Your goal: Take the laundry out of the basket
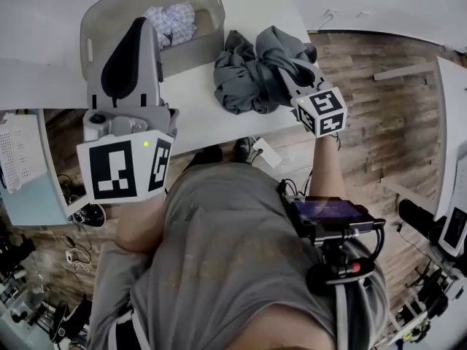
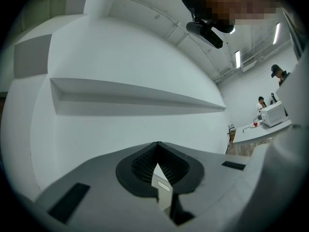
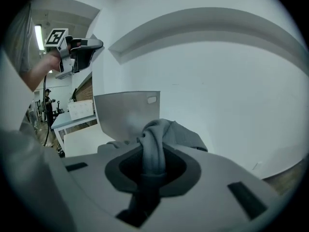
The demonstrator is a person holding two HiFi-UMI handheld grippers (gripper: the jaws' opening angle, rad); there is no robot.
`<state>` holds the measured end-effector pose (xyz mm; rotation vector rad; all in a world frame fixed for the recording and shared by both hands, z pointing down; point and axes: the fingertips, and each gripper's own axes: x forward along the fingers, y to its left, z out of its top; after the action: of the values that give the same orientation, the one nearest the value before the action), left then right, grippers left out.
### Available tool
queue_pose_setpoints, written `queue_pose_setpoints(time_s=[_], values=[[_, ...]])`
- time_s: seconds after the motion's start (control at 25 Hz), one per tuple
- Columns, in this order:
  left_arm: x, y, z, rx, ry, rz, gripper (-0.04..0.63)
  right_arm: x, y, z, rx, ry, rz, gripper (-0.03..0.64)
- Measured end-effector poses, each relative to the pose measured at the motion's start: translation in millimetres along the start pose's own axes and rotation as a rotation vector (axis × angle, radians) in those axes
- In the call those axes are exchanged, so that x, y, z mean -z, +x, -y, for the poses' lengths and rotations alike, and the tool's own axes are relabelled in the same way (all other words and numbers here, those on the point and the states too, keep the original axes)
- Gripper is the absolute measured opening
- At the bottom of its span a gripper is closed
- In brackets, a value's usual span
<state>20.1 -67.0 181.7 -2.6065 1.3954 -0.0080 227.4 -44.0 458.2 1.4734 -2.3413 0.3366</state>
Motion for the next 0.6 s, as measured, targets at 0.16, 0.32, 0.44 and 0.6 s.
queue_pose_setpoints(time_s=[0.16,0.32,0.44,0.6], values=[[-1,-4,3,0.005,0.001,0.002,0.008,6,7,9,0.025,0.015,-0.025,0.067],[1,-7,0,0.003,-0.014,0.0,0.008,7,9,15,0.053,0.037,-0.066,0.107],[2,-9,-6,-0.012,-0.025,0.002,0.008,4,7,18,0.08,0.061,-0.111,0.179],[-1,-12,-15,-0.026,-0.034,0.021,0.008,-9,-4,16,0.12,0.041,-0.149,0.25]])
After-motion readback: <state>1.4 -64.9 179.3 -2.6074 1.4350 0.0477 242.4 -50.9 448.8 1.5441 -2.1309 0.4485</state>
